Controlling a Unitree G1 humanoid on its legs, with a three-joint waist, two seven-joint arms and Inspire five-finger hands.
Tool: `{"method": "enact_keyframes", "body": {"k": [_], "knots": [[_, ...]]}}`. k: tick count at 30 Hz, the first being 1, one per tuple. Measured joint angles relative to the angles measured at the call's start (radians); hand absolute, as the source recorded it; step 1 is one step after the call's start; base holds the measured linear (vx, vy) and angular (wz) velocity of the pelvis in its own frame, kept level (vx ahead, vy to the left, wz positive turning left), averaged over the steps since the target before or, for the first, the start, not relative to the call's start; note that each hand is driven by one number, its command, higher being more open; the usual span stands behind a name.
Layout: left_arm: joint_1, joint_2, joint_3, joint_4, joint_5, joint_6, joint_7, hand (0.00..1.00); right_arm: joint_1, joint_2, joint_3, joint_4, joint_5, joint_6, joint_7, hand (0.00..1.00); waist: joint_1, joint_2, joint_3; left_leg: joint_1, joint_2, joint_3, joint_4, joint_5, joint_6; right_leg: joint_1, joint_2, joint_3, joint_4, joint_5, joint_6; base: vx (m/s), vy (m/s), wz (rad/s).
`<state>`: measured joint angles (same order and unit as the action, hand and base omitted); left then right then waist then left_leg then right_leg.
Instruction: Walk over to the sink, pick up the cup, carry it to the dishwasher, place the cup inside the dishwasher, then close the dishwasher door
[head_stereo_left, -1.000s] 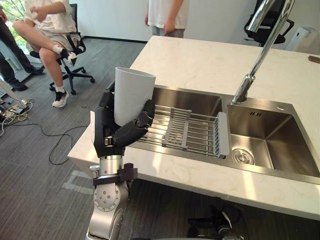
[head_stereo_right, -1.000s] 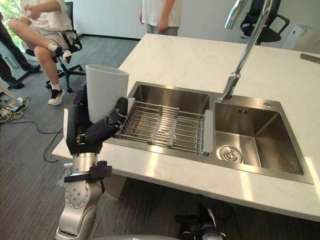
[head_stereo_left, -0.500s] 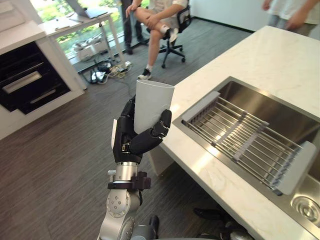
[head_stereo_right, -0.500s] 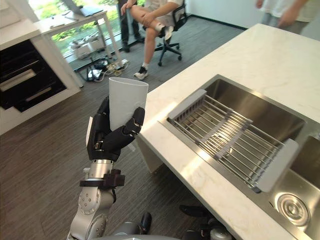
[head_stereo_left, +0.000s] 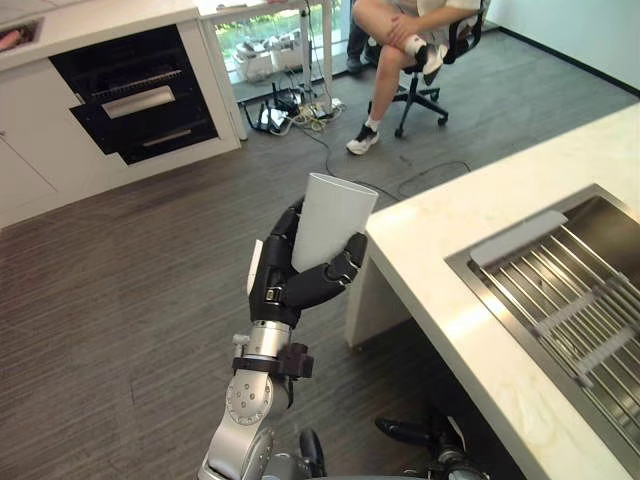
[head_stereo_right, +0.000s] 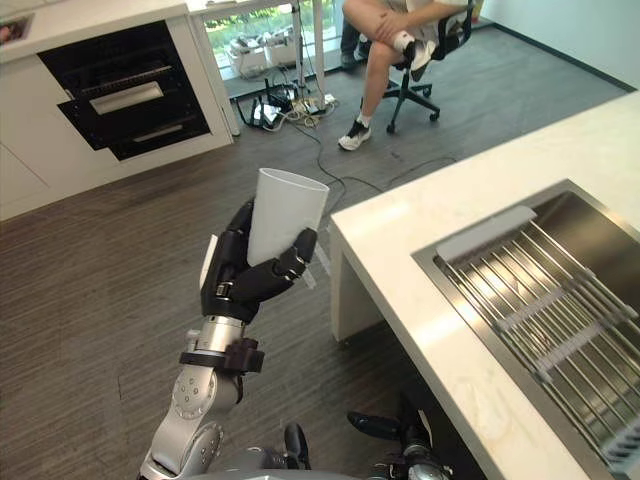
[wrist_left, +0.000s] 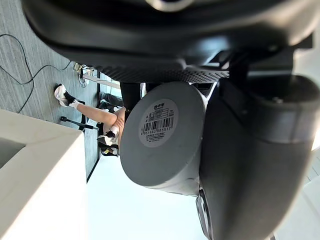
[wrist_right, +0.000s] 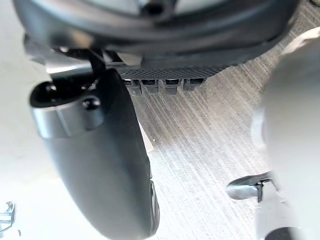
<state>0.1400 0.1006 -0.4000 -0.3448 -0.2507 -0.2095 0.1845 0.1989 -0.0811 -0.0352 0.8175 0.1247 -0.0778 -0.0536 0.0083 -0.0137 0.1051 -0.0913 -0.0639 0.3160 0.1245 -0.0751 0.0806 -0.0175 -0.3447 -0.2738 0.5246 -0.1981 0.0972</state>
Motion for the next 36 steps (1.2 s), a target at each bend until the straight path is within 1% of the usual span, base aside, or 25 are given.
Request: {"method": "enact_keyframes", "body": {"k": [1, 2, 4, 6, 7, 8, 10, 11, 12, 13, 15, 16, 18, 19, 20, 21, 22, 24, 25, 26, 27, 28, 29, 32, 36], "knots": [[0.0, 0.003, -0.001, 0.0, 0.011, 0.003, -0.003, 0.0, -0.001, 0.001, -0.006, 0.0, 0.006, 0.0, -0.001, 1.0, -0.005, 0.004, -0.004, 0.024, -0.001, -0.033, 0.003, -0.012, 0.012, -0.05, 0.0, 0.051, 0.14, 0.049, -0.074, 0.3, 0.089, 0.73], [-0.001, 0.005, -0.001, 0.0, 0.018, 0.003, -0.004, 0.0, -0.002, 0.001, -0.007, 0.001, 0.007, 0.0, -0.003, 1.0, -0.009, 0.004, -0.008, 0.032, 0.001, -0.056, 0.006, -0.019, 0.016, -0.073, 0.014, 0.082, 0.192, 0.032, -0.073, 0.37, 0.059, 0.99], [-0.006, 0.003, 0.002, 0.004, 0.018, 0.003, 0.003, 0.0, -0.003, 0.006, -0.006, 0.001, 0.007, -0.002, -0.008, 1.0, -0.025, -0.001, -0.015, 0.064, 0.004, -0.154, 0.016, -0.035, 0.014, -0.132, 0.111, 0.165, 0.239, -0.083, -0.079, 0.35, -0.02, 1.25], [-0.006, 0.003, 0.011, 0.007, 0.018, 0.003, 0.012, 0.0, -0.003, 0.01, -0.007, -0.003, 0.008, -0.002, -0.01, 1.0, -0.025, -0.001, -0.015, 0.096, 0.003, -0.22, 0.016, -0.046, 0.007, -0.185, 0.186, 0.219, 0.217, -0.125, -0.075, 0.27, -0.053, 1.04], [-0.006, 0.001, 0.014, 0.007, 0.018, 0.003, 0.012, 0.0, -0.003, 0.01, -0.007, -0.007, 0.008, -0.003, -0.01, 1.0, -0.025, -0.001, -0.014, 0.105, 0.003, -0.244, 0.016, -0.05, 0.004, -0.206, 0.212, 0.24, 0.209, -0.13, -0.075, 0.28, -0.125, 1.27], [-0.006, -0.008, 0.019, 0.007, 0.018, 0.003, 0.013, 0.0, -0.002, 0.012, -0.006, -0.017, 0.008, -0.003, -0.01, 1.0, -0.025, -0.001, -0.015, 0.121, 0.004, -0.307, 0.026, -0.063, -0.01, -0.251, 0.269, 0.293, 0.172, -0.129, -0.071, 0.28, -0.147, 1.21], [-0.006, -0.021, 0.018, 0.007, 0.018, 0.003, 0.013, 0.0, 0.001, 0.018, -0.002, -0.033, 0.009, -0.004, -0.013, 1.0, -0.024, -0.004, -0.016, 0.123, 0.0, -0.373, 0.073, -0.1, -0.035, -0.276, 0.31, 0.356, 0.083, -0.102, -0.058, 0.28, -0.199, 1.54], [-0.006, -0.023, 0.019, -0.004, 0.018, 0.003, 0.013, 0.0, 0.014, 0.03, 0.004, -0.048, 0.009, -0.004, -0.017, 1.0, -0.021, -0.038, -0.021, 0.11, -0.027, -0.4, 0.126, -0.143, -0.048, -0.271, 0.29, 0.38, -0.005, 0.027, -0.063, 0.25, -0.216, 1.48], [-0.007, -0.031, 0.021, -0.006, 0.019, 0.0, 0.013, 0.0, 0.019, 0.034, 0.009, -0.049, 0.013, 0.013, -0.026, 1.0, -0.018, -0.042, -0.015, 0.106, -0.03, -0.418, 0.159, -0.17, -0.054, -0.266, 0.282, 0.37, 0.013, -0.004, -0.06, 0.24, -0.247, 1.17], [0.01, -0.074, 0.018, -0.01, 0.019, 0.001, 0.014, 0.0, 0.054, 0.073, -0.079, -0.088, 0.051, 0.027, -0.086, 1.0, -0.001, -0.022, -0.026, 0.071, -0.008, -0.432, 0.216, -0.203, -0.075, -0.257, 0.289, 0.331, 0.009, -0.02, -0.068, 0.16, -0.179, 0.72], [0.002, -0.116, 0.0, -0.013, 0.018, 0.001, 0.013, 0.0, 0.06, 0.073, -0.094, -0.098, 0.09, 0.041, -0.107, 1.0, -0.004, -0.01, -0.031, 0.022, 0.005, -0.461, 0.26, -0.221, -0.077, -0.255, 0.287, 0.277, -0.017, -0.019, -0.071, 0.14, -0.058, 0.73], [-0.013, -0.104, -0.014, -0.013, 0.018, 0.008, 0.001, 0.0, 0.062, 0.065, -0.095, -0.088, 0.11, 0.046, -0.112, 1.0, -0.005, -0.007, -0.03, 0.004, 0.01, -0.471, 0.281, -0.219, -0.081, -0.235, 0.28, 0.243, -0.039, -0.011, -0.069, 0.1, 0.015, 0.74], [-0.016, -0.098, -0.015, -0.013, 0.016, 0.011, -0.003, 0.0, 0.071, 0.056, -0.097, -0.09, 0.16, 0.079, -0.133, 1.0, -0.005, -0.008, -0.03, -0.021, 0.01, -0.44, 0.321, -0.204, -0.113, -0.183, 0.258, 0.191, -0.092, 0.005, -0.061, 0.05, 0.052, 0.89], [-0.017, -0.108, -0.005, -0.014, 0.015, 0.011, -0.003, 0.0, 0.088, 0.035, -0.095, -0.088, 0.167, 0.095, -0.133, 1.0, -0.003, -0.01, -0.028, -0.028, 0.018, -0.386, 0.343, -0.198, -0.128, -0.14, 0.233, 0.157, -0.135, 0.022, -0.055, 0.0, 0.126, 1.0], [-0.019, -0.111, -0.002, -0.016, 0.014, 0.011, -0.003, 0.0, 0.105, 0.02, -0.083, -0.083, 0.152, 0.092, -0.127, 1.0, -0.002, -0.006, -0.028, -0.034, 0.047, -0.322, 0.357, -0.229, -0.097, -0.121, 0.226, 0.131, -0.151, 0.026, -0.052, -0.02, 0.126, 1.07], [-0.02, -0.111, 0.005, -0.035, 0.013, 0.011, -0.003, 0.0, 0.137, 0.004, -0.056, -0.088, 0.127, 0.079, -0.116, 1.0, 0.002, 0.007, -0.029, -0.043, 0.167, -0.183, 0.382, -0.238, -0.074, -0.102, 0.224, 0.086, -0.138, 0.025, -0.049, -0.02, 0.1, 0.98], [-0.018, -0.113, 0.02, -0.055, 0.004, 0.004, 0.0, 0.0, 0.145, -0.014, -0.052, -0.083, 0.12, 0.085, -0.108, 1.0, 0.007, 0.023, -0.025, -0.054, 0.238, -0.116, 0.391, -0.221, -0.126, -0.105, 0.235, 0.078, -0.103, 0.008, -0.041, -0.03, 0.058, 0.75], [-0.007, -0.108, 0.06, -0.059, -0.019, -0.003, 0.012, 0.0, 0.163, -0.007, -0.035, -0.082, 0.115, 0.077, -0.105, 1.0, 0.018, 0.0, -0.049, -0.046, 0.178, -0.128, 0.335, -0.192, -0.106, -0.103, 0.202, 0.099, -0.121, -0.003, -0.052, -0.08, 0.142, 0.56], [-0.007, -0.098, 0.062, -0.051, -0.028, -0.008, 0.013, 0.0, 0.165, 0.0, -0.028, -0.075, 0.106, 0.059, -0.083, 1.0, -0.007, -0.018, -0.066, -0.021, 0.124, -0.161, 0.207, -0.149, -0.089, -0.079, 0.186, 0.117, -0.198, 0.001, -0.054, -0.07, 0.132, 0.91], [-0.007, -0.09, 0.06, -0.047, -0.028, -0.008, 0.011, 0.0, 0.161, 0.013, -0.033, -0.07, 0.105, 0.053, -0.074, 1.0, -0.021, -0.031, -0.073, 0.002, 0.126, -0.117, 0.165, -0.148, -0.082, -0.065, 0.18, 0.125, -0.25, 0.023, -0.059, 0.02, -0.01, 1.25], [-0.031, -0.087, 0.041, -0.042, -0.029, -0.015, 0.008, 0.0, 0.152, 0.018, -0.046, -0.075, 0.098, 0.024, -0.057, 1.0, -0.024, -0.017, -0.077, -0.003, 0.176, -0.073, 0.208, -0.138, -0.07, -0.051, 0.189, 0.111, -0.291, 0.06, -0.032, 0.07, 0.002, 0.97], [-0.037, -0.087, 0.024, -0.03, -0.033, -0.022, 0.005, 0.0, 0.134, -0.009, -0.045, -0.054, 0.087, 0.007, -0.044, 1.0, -0.024, 0.005, -0.083, -0.005, 0.192, -0.093, 0.192, -0.11, -0.128, -0.046, 0.196, 0.093, -0.3, 0.077, 0.002, 0.06, 0.026, 0.71], [-0.037, -0.073, 0.012, -0.004, -0.033, -0.02, 0.002, 0.0, 0.086, -0.015, -0.038, -0.014, 0.08, 0.008, -0.045, 1.0, -0.018, 0.009, -0.089, 0.013, 0.18, -0.096, 0.148, -0.083, -0.127, -0.041, 0.191, 0.102, -0.313, 0.096, -0.009, 0.02, 0.099, 0.28], [-0.04, -0.041, -0.021, 0.04, -0.034, -0.01, -0.009, 0.0, 0.017, 0.028, -0.029, 0.033, 0.076, -0.007, -0.029, 1.0, -0.02, -0.005, -0.088, 0.034, 0.154, -0.101, 0.065, -0.029, -0.127, -0.039, 0.179, 0.102, -0.344, 0.114, -0.001, -0.01, 0.022, 0.08], [-0.042, -0.038, -0.052, 0.09, -0.034, 0.015, -0.031, 0.0, 0.004, 0.027, -0.001, 0.045, 0.047, -0.003, -0.013, 1.0, -0.02, -0.009, -0.086, 0.067, 0.145, -0.072, 0.001, 0.002, -0.125, -0.048, 0.172, 0.125, -0.348, 0.127, -0.005, -0.03, 0.01, -0.16]]}}
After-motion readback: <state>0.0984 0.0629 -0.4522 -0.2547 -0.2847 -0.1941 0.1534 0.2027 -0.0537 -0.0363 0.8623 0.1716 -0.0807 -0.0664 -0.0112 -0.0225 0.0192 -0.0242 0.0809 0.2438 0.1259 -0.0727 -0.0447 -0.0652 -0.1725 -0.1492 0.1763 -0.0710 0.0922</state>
